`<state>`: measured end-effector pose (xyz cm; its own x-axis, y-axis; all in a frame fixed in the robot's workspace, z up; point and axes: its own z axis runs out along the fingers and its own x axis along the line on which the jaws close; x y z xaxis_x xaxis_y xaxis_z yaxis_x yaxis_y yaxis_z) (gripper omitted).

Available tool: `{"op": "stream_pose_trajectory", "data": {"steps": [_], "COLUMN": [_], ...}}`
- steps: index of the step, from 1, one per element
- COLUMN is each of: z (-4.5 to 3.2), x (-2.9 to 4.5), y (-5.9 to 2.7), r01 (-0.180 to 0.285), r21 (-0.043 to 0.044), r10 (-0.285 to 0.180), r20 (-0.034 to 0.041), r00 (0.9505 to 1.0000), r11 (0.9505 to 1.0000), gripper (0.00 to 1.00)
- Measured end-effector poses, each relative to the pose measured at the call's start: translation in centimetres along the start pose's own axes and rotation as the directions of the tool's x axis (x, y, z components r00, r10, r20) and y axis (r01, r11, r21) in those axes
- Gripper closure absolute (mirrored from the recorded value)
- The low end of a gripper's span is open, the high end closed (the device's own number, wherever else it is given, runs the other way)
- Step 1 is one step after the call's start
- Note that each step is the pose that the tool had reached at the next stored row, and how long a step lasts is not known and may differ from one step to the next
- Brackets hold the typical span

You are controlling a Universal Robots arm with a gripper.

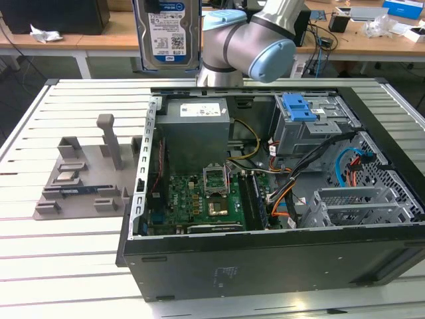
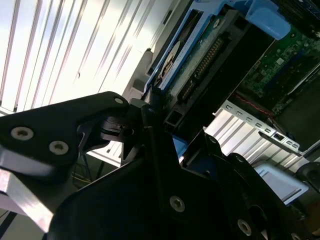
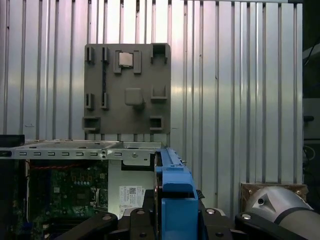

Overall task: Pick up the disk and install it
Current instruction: 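Pick up the disk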

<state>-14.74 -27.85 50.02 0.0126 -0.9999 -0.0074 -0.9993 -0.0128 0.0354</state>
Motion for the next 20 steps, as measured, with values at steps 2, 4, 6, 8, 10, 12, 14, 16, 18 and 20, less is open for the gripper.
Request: {"op": "stream_pose_trajectory", "data": {"steps": [2, 4, 6, 8, 10, 12, 14, 16, 18, 20], "z": [-0.01, -0.02, -0.02, -0.01, -0.01, 0.00, 0.00, 0.01, 0.01, 0.01], "x": [0.07, 0.18, 0.30, 0.49, 0.82, 1.13, 1.49, 1.94, 2.47, 3.18], "y": [-0.33, -0.65, -0.90, -1.17, -1.50, -1.79, -2.03, -2.23, -2.49, -2.74], "r01": [0.000, 0.000, 0.000, 0.000, 0.000, 0.000, 0.000, 0.000, 0.000, 0.000], "r21": [0.0000, -0.0001, -0.0002, -0.0002, -0.0005, -0.0005, -0.0008, -0.0008, -0.0011, -0.0015], "r10": [0.000, 0.000, 0.000, 0.000, 0.000, 0.000, 0.000, 0.000, 0.000, 0.000], "r20": [0.0000, -0.0001, 0.0000, 0.0001, 0.0000, 0.0000, 0.0000, 0.0000, 0.0000, 0.0000], "r00": [1.0000, 1.0000, 1.0000, 1.0000, 1.0000, 1.0000, 1.0000, 1.0000, 1.0000, 1.0000], "r11": [1.0000, 1.0000, 1.0000, 1.0000, 1.0000, 1.0000, 1.0000, 1.0000, 1.0000, 1.0000], "gripper": [0.63, 0.63, 0.63, 0.63, 0.63, 0.63, 0.63, 0.63, 0.63, 0.63]}}
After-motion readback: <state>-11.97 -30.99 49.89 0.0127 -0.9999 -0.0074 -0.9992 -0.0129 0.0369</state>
